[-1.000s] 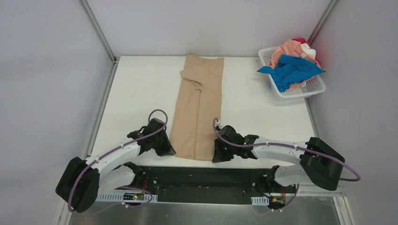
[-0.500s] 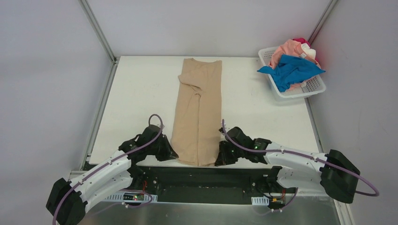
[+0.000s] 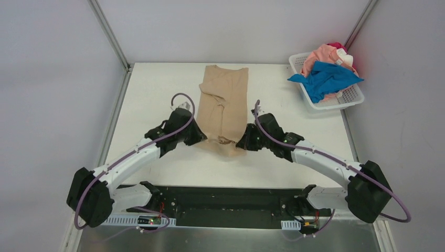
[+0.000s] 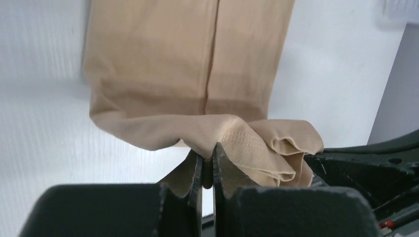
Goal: Fold and stack the t-shirts
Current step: Fold the folded rectangular tshirt in 1/3 of the way
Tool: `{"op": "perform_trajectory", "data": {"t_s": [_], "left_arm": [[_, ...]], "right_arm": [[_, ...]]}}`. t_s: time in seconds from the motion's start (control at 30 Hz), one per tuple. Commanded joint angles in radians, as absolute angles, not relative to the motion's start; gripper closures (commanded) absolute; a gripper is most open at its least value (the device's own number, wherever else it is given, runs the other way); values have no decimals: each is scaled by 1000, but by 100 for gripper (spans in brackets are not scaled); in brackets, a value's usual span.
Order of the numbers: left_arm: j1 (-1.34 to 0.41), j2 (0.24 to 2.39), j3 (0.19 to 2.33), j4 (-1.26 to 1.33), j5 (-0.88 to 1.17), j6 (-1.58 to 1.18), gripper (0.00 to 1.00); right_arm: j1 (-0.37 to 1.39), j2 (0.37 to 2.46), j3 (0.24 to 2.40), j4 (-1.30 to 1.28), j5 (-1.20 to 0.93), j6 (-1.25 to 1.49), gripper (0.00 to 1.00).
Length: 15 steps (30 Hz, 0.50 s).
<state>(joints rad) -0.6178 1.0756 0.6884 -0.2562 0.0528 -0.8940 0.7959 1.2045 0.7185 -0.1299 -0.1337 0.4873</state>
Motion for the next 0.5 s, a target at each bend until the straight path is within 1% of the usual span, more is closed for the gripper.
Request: {"op": "perform_trajectory", "data": {"t_s": [0.0, 0.07, 0.23, 0.47], "left_arm": [[-528, 1245, 873, -193, -24, -813, 100], [-476, 1330, 937, -191, 18, -813, 100], [-411, 1512, 1099, -192, 64, -754, 100], [-358, 1679, 1252, -191, 96, -702, 100]], "right_arm": [[733, 1279, 857, -50, -11, 442, 100], [706, 1329, 909, -48, 50, 434, 100], [655, 1468, 1029, -36, 40, 377, 100], [593, 1655, 1164, -16, 45, 334, 100]]}}
